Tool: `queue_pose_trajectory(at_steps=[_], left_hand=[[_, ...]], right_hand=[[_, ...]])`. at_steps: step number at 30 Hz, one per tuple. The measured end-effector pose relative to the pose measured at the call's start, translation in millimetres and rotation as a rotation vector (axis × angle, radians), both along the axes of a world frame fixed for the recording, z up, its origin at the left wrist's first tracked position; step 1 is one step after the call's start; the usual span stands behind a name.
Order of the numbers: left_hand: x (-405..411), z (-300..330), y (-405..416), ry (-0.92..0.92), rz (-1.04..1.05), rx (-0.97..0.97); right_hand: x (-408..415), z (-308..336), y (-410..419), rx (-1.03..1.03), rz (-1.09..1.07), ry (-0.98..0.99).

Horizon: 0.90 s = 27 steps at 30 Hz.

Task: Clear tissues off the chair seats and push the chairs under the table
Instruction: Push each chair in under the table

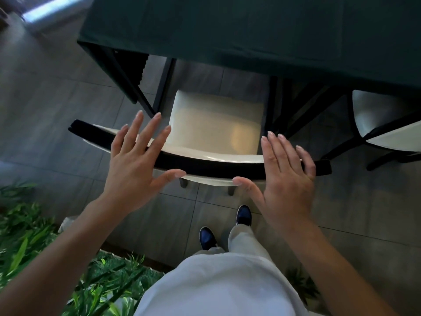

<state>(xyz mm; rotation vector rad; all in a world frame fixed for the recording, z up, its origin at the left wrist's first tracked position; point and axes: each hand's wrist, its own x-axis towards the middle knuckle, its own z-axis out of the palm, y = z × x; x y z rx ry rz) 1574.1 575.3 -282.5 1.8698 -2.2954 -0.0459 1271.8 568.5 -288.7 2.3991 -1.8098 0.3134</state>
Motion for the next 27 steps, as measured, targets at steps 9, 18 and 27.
queue_pose_trajectory(at_steps=[9, 18, 27], left_hand=[[-25.9, 2.9, -21.0, -0.038, 0.018, 0.023], [-33.0, 11.8, -56.2, -0.003, -0.001, -0.07], [44.9, 6.1, -81.4, 0.016, -0.045, -0.017]], right_hand=[[-29.0, 4.9, -38.0, -0.012, 0.058, -0.022], [-39.8, 19.1, -76.2, 0.032, 0.059, -0.037], [38.9, 12.6, -63.8, 0.08, -0.055, -0.04]])
